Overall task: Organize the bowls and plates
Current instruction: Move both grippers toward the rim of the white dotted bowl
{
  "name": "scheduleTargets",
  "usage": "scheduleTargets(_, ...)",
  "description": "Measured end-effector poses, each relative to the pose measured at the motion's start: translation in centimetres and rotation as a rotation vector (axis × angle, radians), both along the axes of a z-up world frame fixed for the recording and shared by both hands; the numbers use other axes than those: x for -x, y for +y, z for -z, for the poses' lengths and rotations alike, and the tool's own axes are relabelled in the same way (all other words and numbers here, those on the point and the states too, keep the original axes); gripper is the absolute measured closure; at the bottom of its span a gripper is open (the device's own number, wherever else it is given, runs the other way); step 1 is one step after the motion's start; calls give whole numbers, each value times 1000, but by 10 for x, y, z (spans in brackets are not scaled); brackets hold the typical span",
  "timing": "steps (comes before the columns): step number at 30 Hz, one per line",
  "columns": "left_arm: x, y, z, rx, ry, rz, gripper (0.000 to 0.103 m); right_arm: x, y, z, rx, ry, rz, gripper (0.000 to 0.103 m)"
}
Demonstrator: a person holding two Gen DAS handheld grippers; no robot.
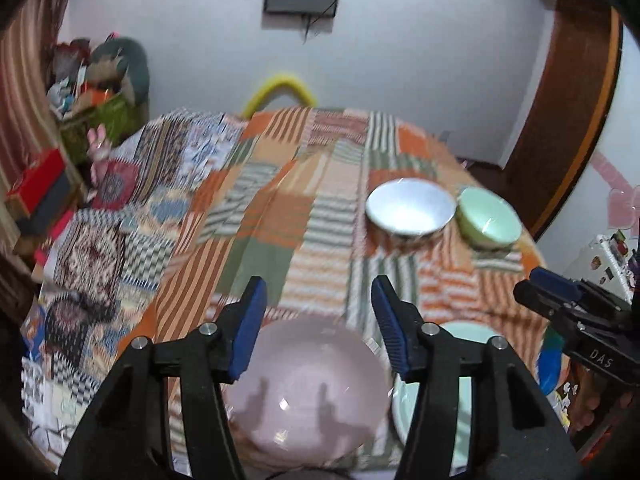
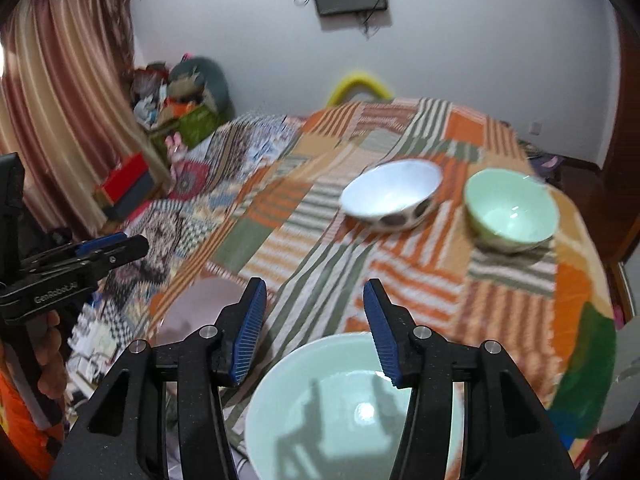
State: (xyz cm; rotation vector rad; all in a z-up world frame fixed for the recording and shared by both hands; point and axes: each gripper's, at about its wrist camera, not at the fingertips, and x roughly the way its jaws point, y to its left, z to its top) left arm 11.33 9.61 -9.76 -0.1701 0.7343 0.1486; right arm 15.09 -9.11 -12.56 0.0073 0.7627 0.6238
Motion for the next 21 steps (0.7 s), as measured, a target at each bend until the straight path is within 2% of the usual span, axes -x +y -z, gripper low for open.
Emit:
scheduleTargets(7,-40,-26,-15,-52,-38,37,47,-23,-37,-13,-30,-34,93,56)
scheduleTargets(10,-62,-30,-14,-55,-42,45,41,-37,-46,-15,-35,-39,122,56)
scheduleTargets(21,-149,-20,28,8,75,73,41,-91,-42,-4,-24,-1,159,56)
